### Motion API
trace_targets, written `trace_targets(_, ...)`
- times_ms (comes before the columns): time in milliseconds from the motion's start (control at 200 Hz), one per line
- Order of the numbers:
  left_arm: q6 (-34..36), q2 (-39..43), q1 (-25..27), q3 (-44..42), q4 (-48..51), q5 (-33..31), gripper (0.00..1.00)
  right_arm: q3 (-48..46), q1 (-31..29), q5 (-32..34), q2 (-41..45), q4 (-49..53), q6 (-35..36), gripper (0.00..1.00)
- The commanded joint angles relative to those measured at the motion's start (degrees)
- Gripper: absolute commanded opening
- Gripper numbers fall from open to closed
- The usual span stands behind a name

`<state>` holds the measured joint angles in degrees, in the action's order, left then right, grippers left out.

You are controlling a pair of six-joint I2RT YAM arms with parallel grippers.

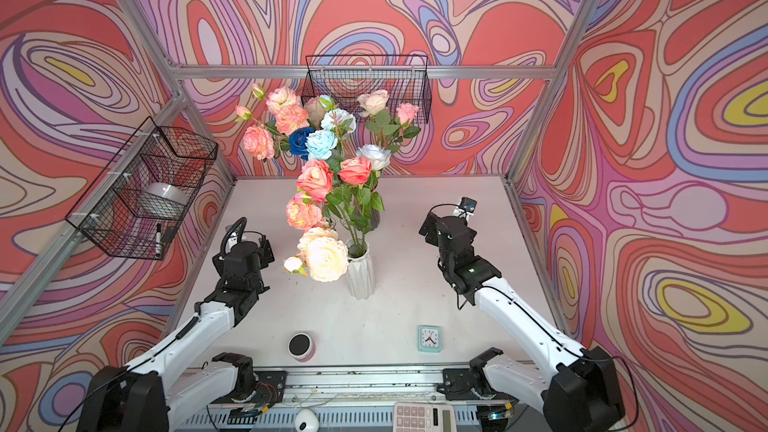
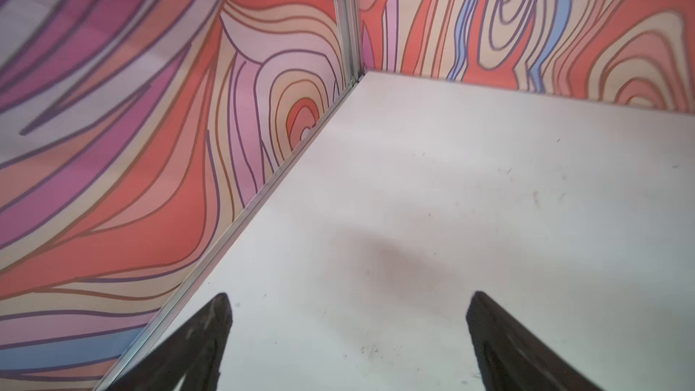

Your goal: Arrange the flowers into the vase

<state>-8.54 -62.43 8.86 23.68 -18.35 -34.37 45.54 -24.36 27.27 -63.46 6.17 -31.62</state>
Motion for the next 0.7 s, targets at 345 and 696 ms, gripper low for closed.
trace_targets(345, 8.3, -21.7, -1.8, -7.0, -40.6, 10.3, 1.00, 2.7, 3.0, 1.7, 0.7, 5.2, -0.2, 0.98)
trace_targets(696, 5.9, -25.3, -5.7, -2.3, -31.7, 19.4, 1.00, 3.0, 4.7, 2.2, 0.7, 5.4, 1.8, 0.98)
